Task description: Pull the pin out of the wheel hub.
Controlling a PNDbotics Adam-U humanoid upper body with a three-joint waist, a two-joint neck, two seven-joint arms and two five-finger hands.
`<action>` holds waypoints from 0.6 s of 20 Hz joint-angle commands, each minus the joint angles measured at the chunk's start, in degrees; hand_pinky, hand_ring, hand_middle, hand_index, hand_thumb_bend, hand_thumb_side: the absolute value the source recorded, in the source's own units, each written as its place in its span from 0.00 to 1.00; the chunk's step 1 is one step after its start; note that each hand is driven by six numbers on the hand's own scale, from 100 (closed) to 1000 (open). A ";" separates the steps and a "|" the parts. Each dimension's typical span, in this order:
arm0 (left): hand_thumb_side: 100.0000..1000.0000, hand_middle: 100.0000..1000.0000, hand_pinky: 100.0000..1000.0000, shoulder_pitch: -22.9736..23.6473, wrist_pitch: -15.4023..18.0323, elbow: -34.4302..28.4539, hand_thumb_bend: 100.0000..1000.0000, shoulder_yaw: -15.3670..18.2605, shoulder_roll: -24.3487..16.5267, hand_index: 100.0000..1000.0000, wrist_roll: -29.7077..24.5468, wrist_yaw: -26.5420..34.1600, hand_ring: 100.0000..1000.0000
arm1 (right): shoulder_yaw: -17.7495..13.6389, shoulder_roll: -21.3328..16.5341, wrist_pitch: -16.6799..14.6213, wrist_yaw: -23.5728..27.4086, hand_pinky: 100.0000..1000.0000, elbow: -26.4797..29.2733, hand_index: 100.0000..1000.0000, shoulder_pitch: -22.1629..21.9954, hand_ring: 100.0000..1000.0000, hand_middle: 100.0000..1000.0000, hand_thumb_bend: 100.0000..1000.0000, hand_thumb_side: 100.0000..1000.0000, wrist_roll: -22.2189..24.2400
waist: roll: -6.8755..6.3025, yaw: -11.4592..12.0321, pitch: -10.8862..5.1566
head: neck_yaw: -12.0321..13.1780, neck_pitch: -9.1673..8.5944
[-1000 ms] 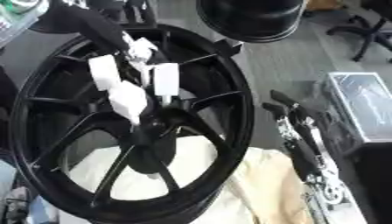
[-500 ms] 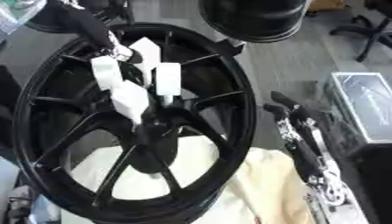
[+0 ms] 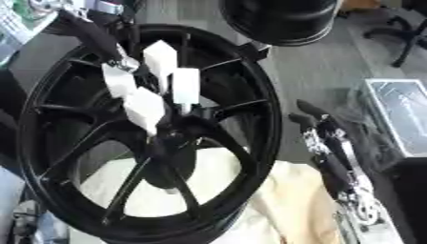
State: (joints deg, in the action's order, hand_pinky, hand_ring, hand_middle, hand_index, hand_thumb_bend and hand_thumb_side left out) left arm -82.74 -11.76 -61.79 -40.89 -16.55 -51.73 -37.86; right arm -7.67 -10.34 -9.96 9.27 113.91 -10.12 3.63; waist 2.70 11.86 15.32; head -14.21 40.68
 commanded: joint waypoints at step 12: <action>0.59 0.71 0.76 -1.52 0.85 -3.24 0.32 0.14 -1.66 0.78 -0.24 4.76 0.73 | 0.46 -0.33 0.67 -1.35 1.00 0.68 0.80 0.03 0.83 0.89 0.00 0.49 0.48 | 0.02 0.08 -0.70 | 0.68 -0.15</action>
State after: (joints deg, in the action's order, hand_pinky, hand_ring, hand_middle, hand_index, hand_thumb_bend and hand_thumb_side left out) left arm -82.75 -11.06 -63.94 -41.10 -16.74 -51.84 -33.77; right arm -7.19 -10.29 -9.28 8.24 113.91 -10.11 4.09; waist 2.70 11.92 15.39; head -13.67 40.69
